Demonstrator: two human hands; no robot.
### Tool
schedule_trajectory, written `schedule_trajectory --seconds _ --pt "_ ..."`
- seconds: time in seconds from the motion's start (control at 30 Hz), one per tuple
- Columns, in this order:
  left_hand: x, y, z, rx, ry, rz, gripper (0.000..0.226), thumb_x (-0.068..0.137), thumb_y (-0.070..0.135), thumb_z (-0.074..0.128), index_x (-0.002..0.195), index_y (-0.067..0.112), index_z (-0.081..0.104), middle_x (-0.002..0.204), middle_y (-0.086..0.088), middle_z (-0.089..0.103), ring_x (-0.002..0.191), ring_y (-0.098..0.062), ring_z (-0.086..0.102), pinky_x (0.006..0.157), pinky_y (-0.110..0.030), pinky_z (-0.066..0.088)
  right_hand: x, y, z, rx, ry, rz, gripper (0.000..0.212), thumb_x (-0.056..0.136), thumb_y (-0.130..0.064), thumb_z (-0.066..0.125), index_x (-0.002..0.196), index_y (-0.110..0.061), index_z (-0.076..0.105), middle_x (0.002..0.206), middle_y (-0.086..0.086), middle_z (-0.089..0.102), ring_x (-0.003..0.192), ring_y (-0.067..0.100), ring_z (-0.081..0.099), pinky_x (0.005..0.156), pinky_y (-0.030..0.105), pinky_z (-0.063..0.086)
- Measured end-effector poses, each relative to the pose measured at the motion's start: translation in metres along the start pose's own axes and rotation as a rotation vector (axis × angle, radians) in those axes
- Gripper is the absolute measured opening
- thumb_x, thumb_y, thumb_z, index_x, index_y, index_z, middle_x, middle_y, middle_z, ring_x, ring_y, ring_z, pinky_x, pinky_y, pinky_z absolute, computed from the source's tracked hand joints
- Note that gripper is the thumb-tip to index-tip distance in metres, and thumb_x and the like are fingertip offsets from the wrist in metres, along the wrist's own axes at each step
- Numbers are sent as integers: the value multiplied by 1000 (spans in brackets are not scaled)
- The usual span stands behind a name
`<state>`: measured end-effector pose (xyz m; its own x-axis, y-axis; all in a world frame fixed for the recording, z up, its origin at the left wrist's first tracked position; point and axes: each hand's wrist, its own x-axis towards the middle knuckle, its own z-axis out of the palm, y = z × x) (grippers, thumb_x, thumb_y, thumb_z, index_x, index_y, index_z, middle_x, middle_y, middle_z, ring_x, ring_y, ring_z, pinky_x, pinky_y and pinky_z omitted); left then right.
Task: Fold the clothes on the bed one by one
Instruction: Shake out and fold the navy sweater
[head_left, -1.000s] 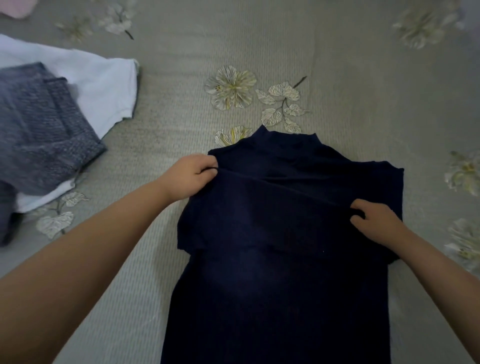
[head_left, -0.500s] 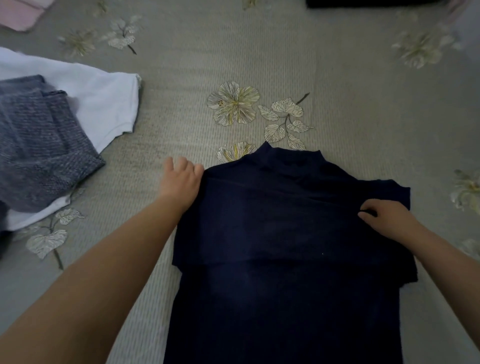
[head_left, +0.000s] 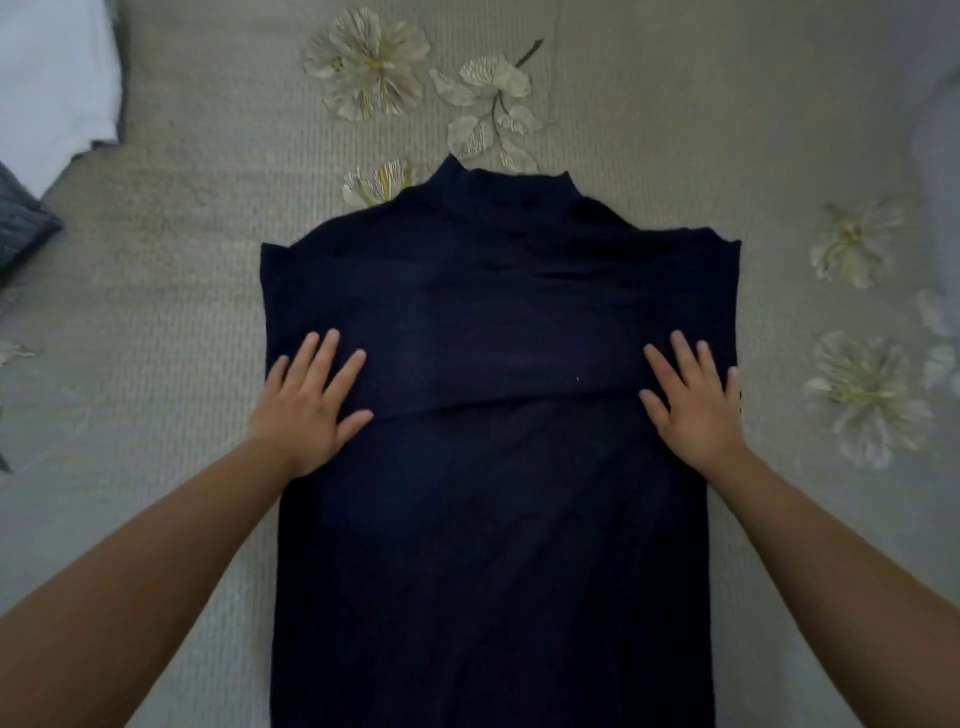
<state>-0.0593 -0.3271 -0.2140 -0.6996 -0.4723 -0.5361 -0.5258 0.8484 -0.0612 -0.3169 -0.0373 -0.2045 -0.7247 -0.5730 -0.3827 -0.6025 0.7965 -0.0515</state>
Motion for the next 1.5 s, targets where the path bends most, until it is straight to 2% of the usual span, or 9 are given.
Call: schedule_trajectory --seconds 0.33,0.5,0.63,0.8,1.03,1.2,1.33,1.4,1.5 --pt "-111 71 53 -171 164 106 59 93 34 48 140 2 31 148 -20 26 138 -35 23 110 -56 11 -147 -5 38 480 164 468 55 89 -22 58 133 4 38 128 26 49 118 38 46 99 41 35" --pt "-186 77 88 -283 18 -22 73 98 44 9 120 -9 55 126 -30 52 114 -47 51 90 -64 37 -230 -8 74 680 19 592 30 93 -12 51 120 2 52 113 20 62 100 32 58 81 29 41" --pt "-204 77 109 -272 112 -62 63 95 41 24 129 -8 45 137 -29 41 127 -45 39 102 -59 29 -253 26 81 562 99 642 26 96 -12 45 105 10 55 100 29 62 89 38 59 70 34 40" --pt "-212 92 117 -276 134 -150 53 97 23 40 143 0 24 152 -19 17 142 -31 12 113 -48 9 -259 51 84 655 43 528 34 95 -18 48 122 3 47 118 24 58 103 34 56 78 29 38" --pt "-283 155 131 -157 -67 164 86 93 57 4 119 -5 57 128 -22 54 117 -38 52 90 -60 39 -321 59 98 729 -260 214 79 87 -9 60 147 -19 8 139 6 42 120 23 47 94 22 31" --pt "-319 176 168 -58 -146 157 102 74 63 58 142 9 5 152 -9 -1 137 -28 -12 112 -47 -5 -330 110 95 601 -150 383 68 87 0 55 145 -6 18 102 24 60 101 39 57 79 29 41" --pt "-319 181 163 -84 -81 120 90 38 26 94 114 -8 60 119 -25 59 107 -41 59 81 -62 44 -337 109 94 223 135 150 43 80 9 51 122 14 47 98 34 56 87 47 56 71 45 46" --pt "-318 179 164 -62 -65 137 75 52 31 89 110 -9 62 116 -25 61 102 -41 62 77 -63 45 -346 88 102 65 225 -124 43 75 -13 56 109 13 59 102 33 61 91 49 60 74 52 49" --pt "-318 175 163 -61 -119 185 75 96 51 17 112 -7 61 119 -23 60 105 -39 60 81 -62 44 -360 46 125 -183 161 -539 62 66 -46 63 112 -5 65 120 18 62 114 35 55 98 55 36"
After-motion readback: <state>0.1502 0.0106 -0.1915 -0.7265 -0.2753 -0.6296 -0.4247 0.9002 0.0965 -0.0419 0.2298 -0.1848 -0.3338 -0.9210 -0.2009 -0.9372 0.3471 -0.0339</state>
